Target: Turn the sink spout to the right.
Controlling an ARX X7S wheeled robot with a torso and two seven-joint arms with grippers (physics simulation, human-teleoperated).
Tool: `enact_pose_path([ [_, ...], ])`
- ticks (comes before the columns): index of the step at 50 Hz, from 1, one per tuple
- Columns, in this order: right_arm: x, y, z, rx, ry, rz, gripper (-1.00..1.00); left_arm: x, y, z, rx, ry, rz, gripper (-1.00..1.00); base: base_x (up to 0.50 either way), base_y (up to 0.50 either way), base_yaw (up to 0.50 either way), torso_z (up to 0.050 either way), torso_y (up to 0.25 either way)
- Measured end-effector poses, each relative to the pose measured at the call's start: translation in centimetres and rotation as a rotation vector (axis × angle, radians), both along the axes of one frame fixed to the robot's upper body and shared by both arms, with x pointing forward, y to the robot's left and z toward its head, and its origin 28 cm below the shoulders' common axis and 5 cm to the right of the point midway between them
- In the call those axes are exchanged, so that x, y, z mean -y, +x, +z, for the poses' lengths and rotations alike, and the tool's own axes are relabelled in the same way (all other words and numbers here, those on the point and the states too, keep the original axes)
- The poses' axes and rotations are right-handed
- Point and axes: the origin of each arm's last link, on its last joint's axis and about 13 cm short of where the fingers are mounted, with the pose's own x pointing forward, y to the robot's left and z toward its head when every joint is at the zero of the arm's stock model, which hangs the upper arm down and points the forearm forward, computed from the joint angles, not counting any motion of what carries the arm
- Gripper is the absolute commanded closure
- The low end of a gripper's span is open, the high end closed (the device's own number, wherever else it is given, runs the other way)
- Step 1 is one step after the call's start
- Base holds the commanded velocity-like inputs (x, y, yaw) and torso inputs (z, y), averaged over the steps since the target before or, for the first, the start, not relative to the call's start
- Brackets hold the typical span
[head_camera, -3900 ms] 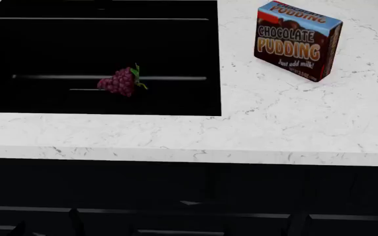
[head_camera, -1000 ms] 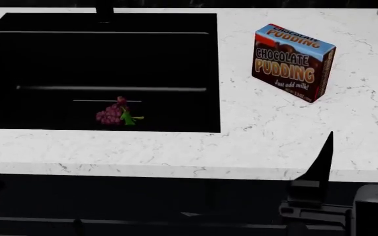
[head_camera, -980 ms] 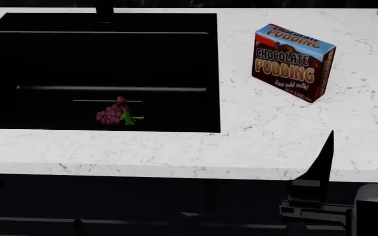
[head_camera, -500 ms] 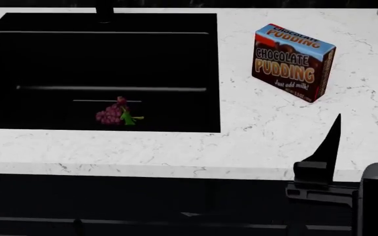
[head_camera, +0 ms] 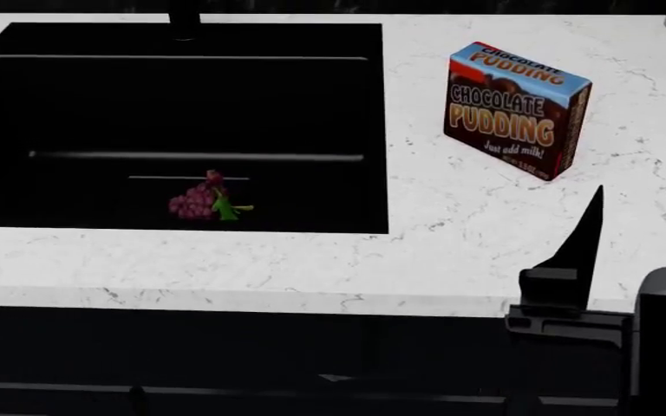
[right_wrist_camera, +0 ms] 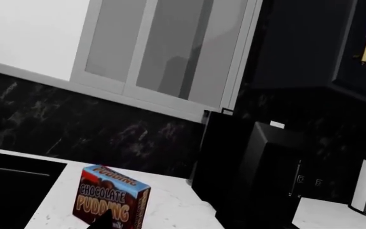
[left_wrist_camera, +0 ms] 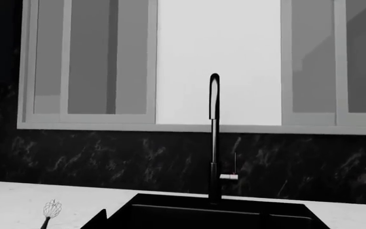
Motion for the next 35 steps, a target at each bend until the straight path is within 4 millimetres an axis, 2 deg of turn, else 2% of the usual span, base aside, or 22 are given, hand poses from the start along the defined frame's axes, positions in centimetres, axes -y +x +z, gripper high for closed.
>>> enact_pose_path([
  [5,0.00,-0.05,0.09,0.005,-0.006,0.001,-1.00,-0.01,-0.01,0.07,0.002,-0.002,-0.002,-1.00,0.00,0.04,0.00,0.000,0.000],
  [35,0.10,-0.30,-0.03,0.009,-0.024,0.004,-1.00,0.02,0.01,0.39,0.019,-0.006,-0.009,-1.00,0.03,0.21,0.00,0.000,0.000],
])
